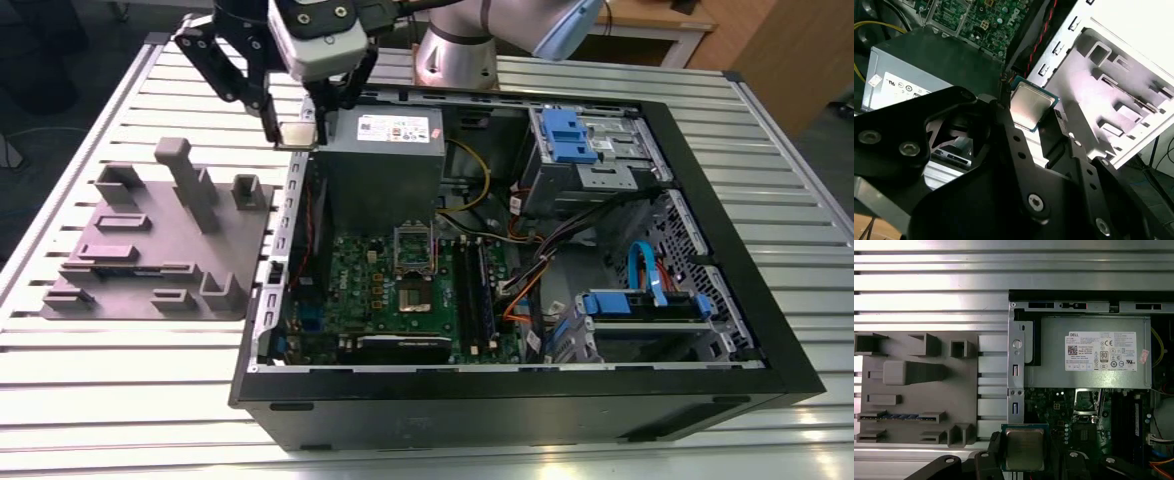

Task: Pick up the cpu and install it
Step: 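Pick up the cpu and move it towards the insertion slot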

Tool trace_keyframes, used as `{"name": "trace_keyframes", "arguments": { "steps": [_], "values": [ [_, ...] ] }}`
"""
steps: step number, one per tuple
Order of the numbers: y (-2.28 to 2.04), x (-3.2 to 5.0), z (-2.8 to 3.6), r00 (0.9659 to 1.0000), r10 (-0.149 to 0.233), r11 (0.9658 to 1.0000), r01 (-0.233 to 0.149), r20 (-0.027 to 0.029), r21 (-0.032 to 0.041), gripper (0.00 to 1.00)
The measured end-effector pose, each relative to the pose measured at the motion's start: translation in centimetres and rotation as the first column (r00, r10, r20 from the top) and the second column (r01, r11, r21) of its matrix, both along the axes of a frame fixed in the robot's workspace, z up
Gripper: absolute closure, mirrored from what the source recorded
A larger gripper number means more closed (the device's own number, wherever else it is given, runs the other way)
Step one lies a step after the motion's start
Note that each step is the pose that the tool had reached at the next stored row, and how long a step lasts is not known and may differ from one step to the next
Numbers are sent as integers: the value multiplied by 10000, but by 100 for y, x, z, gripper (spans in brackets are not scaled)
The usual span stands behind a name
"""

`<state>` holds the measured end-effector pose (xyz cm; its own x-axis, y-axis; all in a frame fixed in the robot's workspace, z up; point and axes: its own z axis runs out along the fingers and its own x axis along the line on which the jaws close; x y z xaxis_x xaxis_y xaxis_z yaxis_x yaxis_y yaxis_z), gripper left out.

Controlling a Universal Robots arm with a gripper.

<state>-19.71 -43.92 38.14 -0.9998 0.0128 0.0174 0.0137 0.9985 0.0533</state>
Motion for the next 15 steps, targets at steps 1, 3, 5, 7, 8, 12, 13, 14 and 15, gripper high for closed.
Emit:
{"name": "trace_keyframes", "arguments": {
  "steps": [1,3,5,7,8,12,13,14,15],
  "values": [
    [0,13,0,10000,0,10000,0,0,0,53],
    [0,40,0,10000,1,10000,-1,0,0,53],
    [0,66,0,10000,1,10000,-1,0,0,53],
    [0,91,0,10000,1,10000,-1,0,1,53],
    [0,105,0,10000,1,10000,-1,0,0,53],
    [0,157,0,10000,0,10000,0,0,0,53],
    [0,169,0,10000,0,10000,0,0,0,53],
    [0,182,0,10000,0,10000,0,0,1,53],
    [0,196,0,10000,0,10000,0,0,0,53]
  ]
}}
